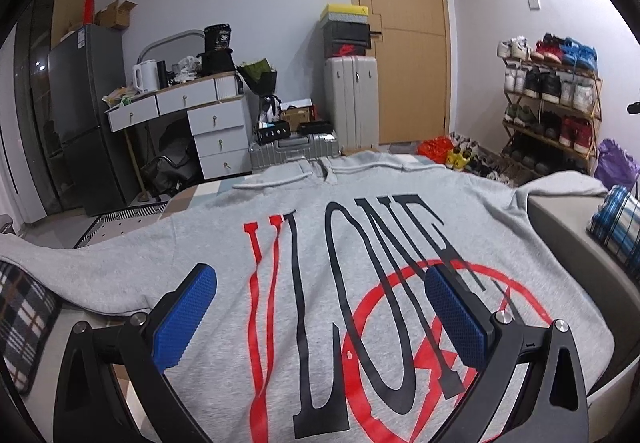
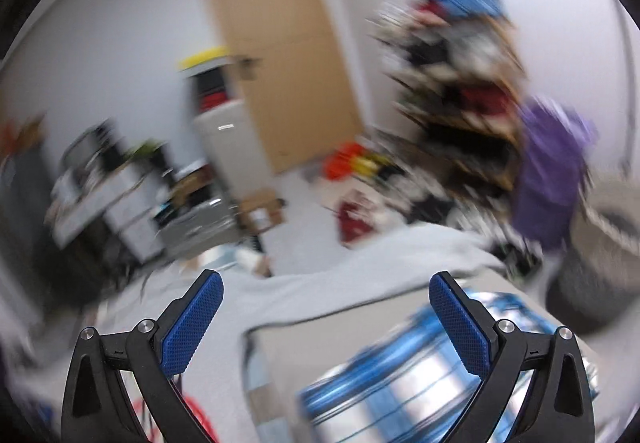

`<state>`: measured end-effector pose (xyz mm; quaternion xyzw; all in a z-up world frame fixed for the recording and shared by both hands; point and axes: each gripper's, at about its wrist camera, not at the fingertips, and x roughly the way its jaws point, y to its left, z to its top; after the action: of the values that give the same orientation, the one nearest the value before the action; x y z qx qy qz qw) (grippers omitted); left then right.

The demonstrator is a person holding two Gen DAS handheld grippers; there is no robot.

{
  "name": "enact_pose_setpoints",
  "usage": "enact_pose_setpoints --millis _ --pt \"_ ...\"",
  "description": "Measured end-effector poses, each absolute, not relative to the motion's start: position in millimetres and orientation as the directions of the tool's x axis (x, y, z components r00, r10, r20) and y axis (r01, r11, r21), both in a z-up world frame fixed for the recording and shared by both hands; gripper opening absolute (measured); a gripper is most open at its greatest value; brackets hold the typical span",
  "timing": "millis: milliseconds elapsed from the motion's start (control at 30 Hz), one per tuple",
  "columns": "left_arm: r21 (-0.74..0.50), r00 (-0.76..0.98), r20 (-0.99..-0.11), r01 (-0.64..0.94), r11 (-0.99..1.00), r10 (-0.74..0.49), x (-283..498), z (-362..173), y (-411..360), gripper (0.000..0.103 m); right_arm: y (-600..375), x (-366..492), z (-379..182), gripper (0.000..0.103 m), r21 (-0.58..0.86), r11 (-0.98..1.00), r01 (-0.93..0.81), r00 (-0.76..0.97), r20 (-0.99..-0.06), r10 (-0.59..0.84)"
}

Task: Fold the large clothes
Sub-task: 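Grasp the grey hoodie sleeve cuff with the right gripper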

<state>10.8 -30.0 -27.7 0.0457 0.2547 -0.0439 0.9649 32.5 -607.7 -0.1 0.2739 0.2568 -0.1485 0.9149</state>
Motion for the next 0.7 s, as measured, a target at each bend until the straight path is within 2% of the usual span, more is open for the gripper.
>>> enact_pose_setpoints --millis 167,333,500,700 --pt "0.136 0.873 -0.483 0.154 0.979 -0.070 10.3 -38.0 -40.8 0.102 -721.6 66.9 -60.0 0.103 0.602 0.573 0.556 0.734 -0.679 0.000" --pt "0.248 0.880 -0.472 0.192 0.950 -0.054 10.6 -52.7 -51.1 0.102 -773.3 94.0 -105.2 0.103 0.585 0.499 0.639 0.665 -0.746 0.023" --pt "0.176 0.802 -0.587 0.258 0.950 -0.109 24.7 -69.3 -50.4 0.102 -801.1 116.7 -153.5 0.103 0.617 0.386 0.686 0.616 -0.774 0.143" --pt "0.197 0.792 -0.601 0.278 0.940 -0.108 22.1 -73.4 -58.6 0.102 -811.6 126.6 -176.8 0.102 0.600 0.343 0.723 0.589 -0.795 0.149"
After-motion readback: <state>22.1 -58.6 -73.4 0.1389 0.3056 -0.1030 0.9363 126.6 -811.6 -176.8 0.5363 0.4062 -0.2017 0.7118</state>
